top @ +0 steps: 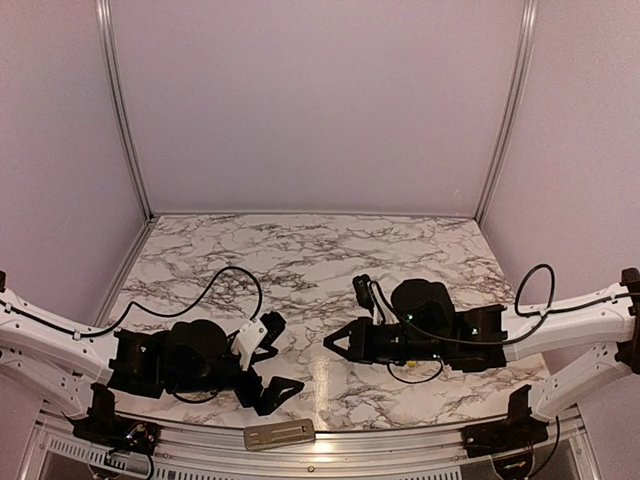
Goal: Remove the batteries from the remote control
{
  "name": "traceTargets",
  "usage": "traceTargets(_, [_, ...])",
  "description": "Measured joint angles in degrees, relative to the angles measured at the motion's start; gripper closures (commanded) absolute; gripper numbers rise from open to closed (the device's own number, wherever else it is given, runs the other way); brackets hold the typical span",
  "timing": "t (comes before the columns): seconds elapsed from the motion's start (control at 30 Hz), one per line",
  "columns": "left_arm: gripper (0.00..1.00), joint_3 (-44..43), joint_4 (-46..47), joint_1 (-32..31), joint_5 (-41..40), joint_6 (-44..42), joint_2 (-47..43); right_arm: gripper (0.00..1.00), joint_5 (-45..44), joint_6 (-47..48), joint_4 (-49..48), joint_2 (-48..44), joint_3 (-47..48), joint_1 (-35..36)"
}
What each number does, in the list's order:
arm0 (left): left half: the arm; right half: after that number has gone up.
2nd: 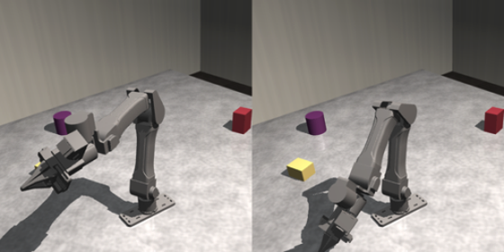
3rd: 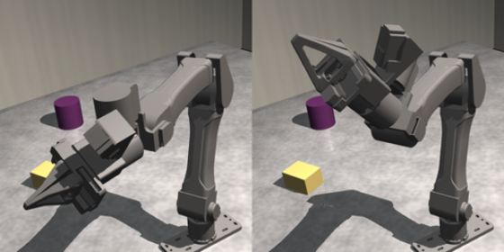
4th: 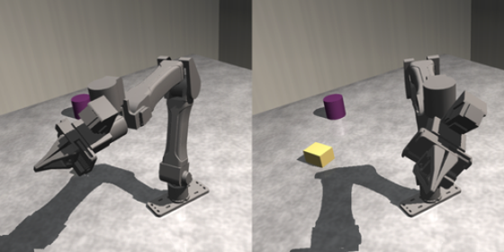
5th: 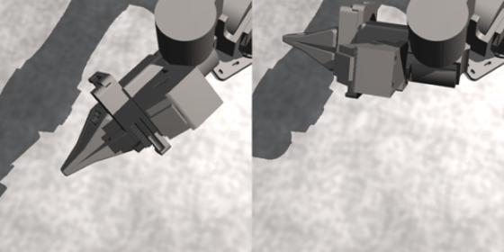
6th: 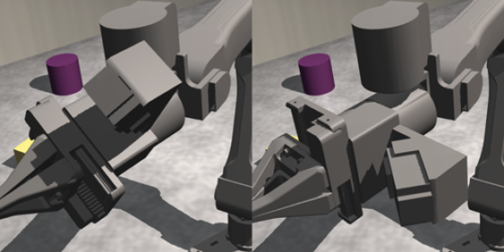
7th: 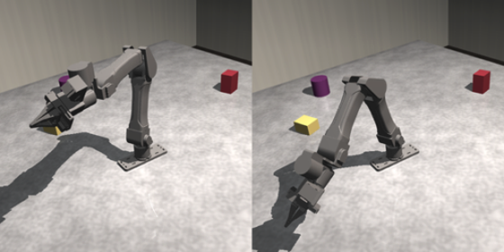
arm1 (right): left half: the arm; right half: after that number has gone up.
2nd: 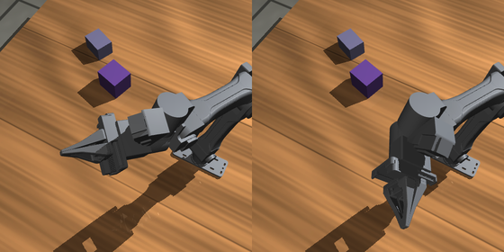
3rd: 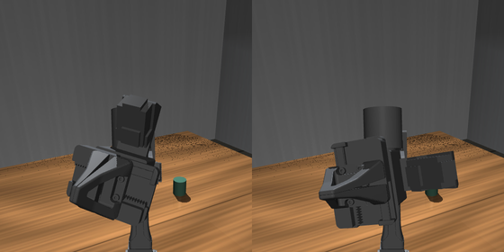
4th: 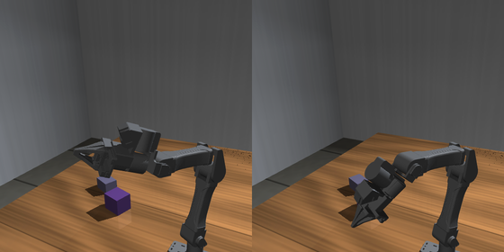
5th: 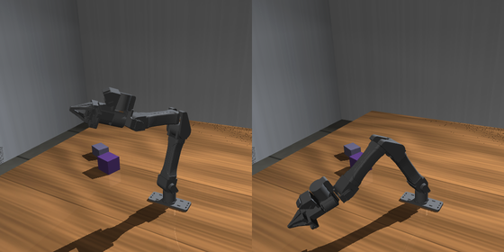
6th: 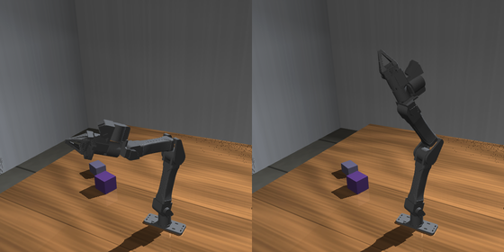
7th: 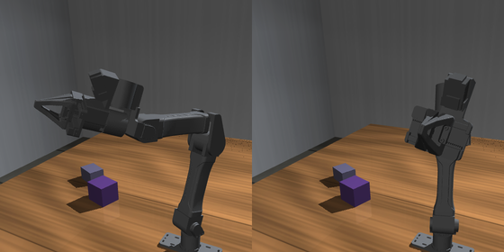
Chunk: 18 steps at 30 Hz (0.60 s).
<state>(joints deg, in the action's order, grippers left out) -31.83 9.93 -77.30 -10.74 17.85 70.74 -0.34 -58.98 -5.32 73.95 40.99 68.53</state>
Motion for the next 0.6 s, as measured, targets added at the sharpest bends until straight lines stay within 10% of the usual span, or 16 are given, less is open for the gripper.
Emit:
traceTargets(0.33, [0.04,0.1,-3.0,-0.9,-5.4,2.4,0.8,0.26,3.8,10.2,5.4,3.7,1.5,0.3])
traceTargets(0.6, [0.04,0.3,-11.9,-1.4,-8.0,7.5,-6.1,0.13,3.5,25.0,9.5,12.7,3.6,9.3])
